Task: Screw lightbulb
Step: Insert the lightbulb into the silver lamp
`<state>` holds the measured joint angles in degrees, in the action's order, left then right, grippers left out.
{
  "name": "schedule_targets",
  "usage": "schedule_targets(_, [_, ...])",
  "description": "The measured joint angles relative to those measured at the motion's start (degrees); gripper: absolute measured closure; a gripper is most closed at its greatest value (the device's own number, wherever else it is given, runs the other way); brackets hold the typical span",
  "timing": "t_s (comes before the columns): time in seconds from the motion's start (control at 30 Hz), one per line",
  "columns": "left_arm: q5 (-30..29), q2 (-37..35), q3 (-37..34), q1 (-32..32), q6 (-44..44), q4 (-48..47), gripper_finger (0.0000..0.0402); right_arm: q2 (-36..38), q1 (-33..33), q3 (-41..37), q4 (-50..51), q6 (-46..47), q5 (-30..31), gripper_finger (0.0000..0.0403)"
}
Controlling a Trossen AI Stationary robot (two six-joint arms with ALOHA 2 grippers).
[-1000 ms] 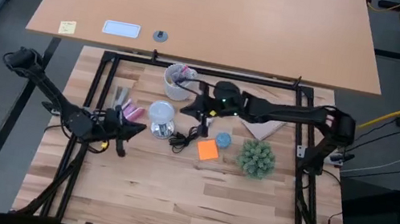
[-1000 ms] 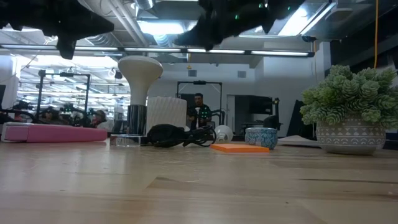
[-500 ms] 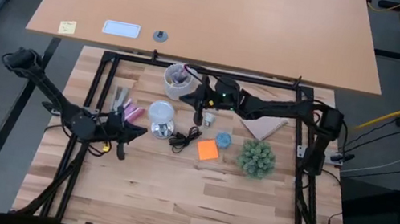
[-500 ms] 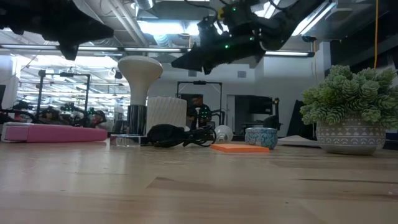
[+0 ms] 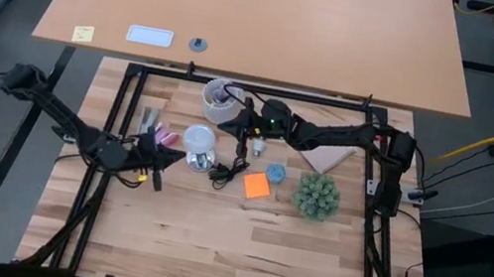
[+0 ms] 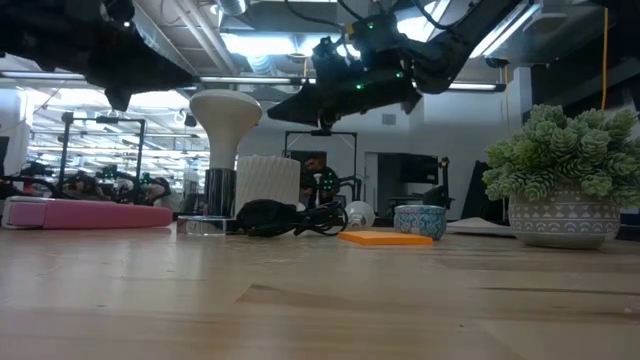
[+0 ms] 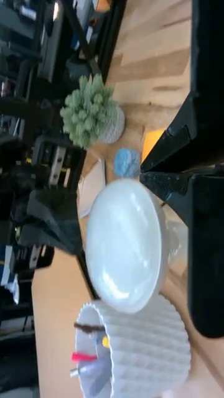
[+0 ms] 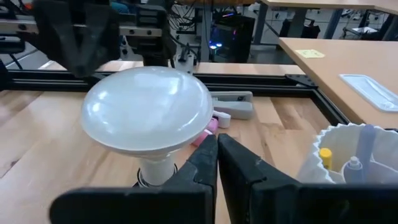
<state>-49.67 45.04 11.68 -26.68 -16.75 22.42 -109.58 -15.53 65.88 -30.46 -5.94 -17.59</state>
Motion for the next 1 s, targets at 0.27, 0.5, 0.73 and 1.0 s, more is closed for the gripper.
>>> schedule_targets(0.27, [0.6, 0.0, 0.0, 2.6, -1.4, -2.5, 0.0401, 0.0, 1.5, 0.0, 0.0, -0.3, -0.1, 0.0384])
schedule_targets(0.5, [0.6, 0.0, 0.0, 4.2, -2.8, -4.0, 0.0401, 0.0, 1.7, 0.0, 0.5, 0.4, -1.5, 0.0384])
schedule_targets(0.73, [0.5, 0.0, 0.0, 6.0, -2.4, -4.7, 0.0401, 0.0, 2.1, 0.0, 0.5, 1.7, -1.7, 0.0384])
schedule_targets(1.0, [-2.8, 0.0, 0.0, 7.2, -3.7, -7.5, 0.0402, 0.1, 4.6, 0.0, 0.6, 1.8, -2.1, 0.0384])
